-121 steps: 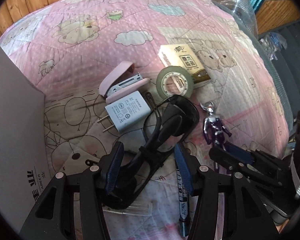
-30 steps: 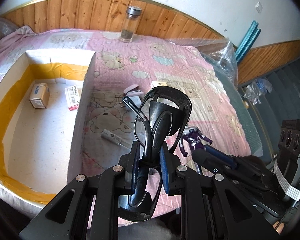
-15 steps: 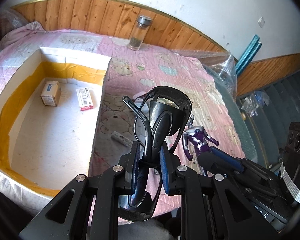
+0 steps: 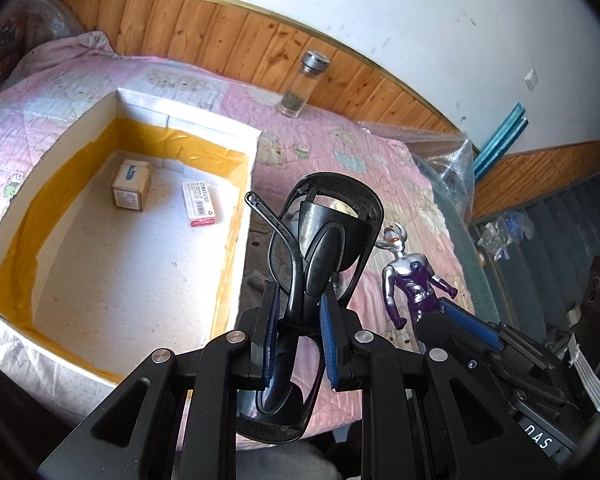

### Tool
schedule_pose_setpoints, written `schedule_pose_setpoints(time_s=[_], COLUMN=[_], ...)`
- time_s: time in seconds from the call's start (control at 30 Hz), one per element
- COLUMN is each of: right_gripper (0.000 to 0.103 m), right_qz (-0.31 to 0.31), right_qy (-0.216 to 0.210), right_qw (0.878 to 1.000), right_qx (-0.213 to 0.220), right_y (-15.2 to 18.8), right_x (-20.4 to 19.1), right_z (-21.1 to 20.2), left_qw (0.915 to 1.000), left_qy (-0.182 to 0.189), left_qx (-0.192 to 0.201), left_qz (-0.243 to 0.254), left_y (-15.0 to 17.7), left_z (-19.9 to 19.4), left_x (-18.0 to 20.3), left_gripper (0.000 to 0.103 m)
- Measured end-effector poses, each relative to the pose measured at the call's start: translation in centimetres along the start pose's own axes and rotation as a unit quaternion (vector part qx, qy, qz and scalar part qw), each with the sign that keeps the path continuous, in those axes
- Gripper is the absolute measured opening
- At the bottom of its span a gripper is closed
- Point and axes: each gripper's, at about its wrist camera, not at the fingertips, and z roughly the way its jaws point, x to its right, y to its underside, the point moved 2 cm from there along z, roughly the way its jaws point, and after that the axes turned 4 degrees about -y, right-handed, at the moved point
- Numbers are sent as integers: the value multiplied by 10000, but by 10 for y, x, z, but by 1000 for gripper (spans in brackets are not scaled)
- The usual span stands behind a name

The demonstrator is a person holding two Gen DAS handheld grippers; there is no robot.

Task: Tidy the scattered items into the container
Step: 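Lift the glasses with the left tool while the right tool lifts the purple figure toward the box, then carry the glasses with the left tool while the right tool carries the figure over the box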

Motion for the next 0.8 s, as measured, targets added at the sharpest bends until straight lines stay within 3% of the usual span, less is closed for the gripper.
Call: schedule_pose_setpoints(time_s=[0.8], right_gripper=[24], right_qz=[-599], right_qy=[-231], right_qw=[9979], right_qx=[-3], right_y=[-20], right_x=[-62], right_z=[12], left_qw=[9967], left_qy=[-74], left_qx=[395], left_qz=[-706], left_y=[-17], left_z=[-31], left_x=[-81], left_gripper=[20])
